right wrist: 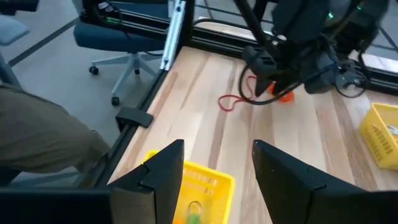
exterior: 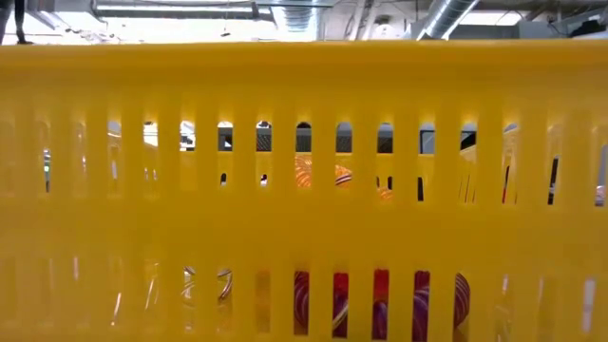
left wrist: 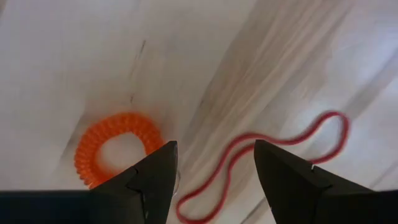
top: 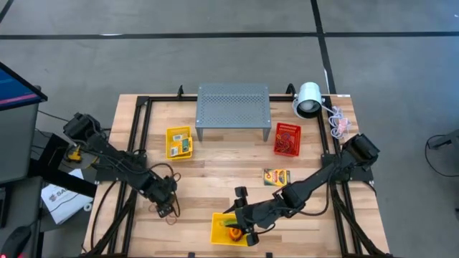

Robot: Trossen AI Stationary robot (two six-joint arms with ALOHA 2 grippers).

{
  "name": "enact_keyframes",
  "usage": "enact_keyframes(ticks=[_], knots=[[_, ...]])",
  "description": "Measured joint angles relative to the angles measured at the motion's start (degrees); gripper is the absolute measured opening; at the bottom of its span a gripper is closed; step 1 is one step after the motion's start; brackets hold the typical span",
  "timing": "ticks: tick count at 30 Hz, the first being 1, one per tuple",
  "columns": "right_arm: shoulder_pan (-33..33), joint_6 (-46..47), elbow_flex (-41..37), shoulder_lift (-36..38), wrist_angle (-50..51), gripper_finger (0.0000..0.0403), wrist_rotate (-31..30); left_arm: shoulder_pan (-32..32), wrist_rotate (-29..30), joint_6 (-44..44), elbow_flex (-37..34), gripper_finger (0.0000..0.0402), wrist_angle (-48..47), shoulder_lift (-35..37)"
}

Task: Pick & Place Office Desk Supplies
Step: Put the orange spiral keychain into the bottom yellow bin

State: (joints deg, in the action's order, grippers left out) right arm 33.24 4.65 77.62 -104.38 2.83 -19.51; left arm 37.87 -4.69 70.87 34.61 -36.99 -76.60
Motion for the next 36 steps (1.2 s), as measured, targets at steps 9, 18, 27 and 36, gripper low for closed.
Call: enact_keyframes(ticks=[9,18,27,36], knots=[[0.2,-0.2,0.0,0.0,0.2,0.0186,0.1,0.0,-3.7,1.7,0.1,0.0209,-0.6,1.8],[0.1,-0.1,0.0,0.0,0.1,0.0186,0.1,0.0,-0.1,4.3,0.9,0.0209,-7.5,7.2],[0.1,-0.1,0.0,0.0,-0.1,0.0186,0.1,-0.1,1.8,4.6,0.8,0.0209,-9.1,5.3],[0.1,-0.1,0.0,0.0,-0.1,0.0186,0.1,-0.1,1.5,2.9,0.8,0.0209,-5.2,-1.7]])
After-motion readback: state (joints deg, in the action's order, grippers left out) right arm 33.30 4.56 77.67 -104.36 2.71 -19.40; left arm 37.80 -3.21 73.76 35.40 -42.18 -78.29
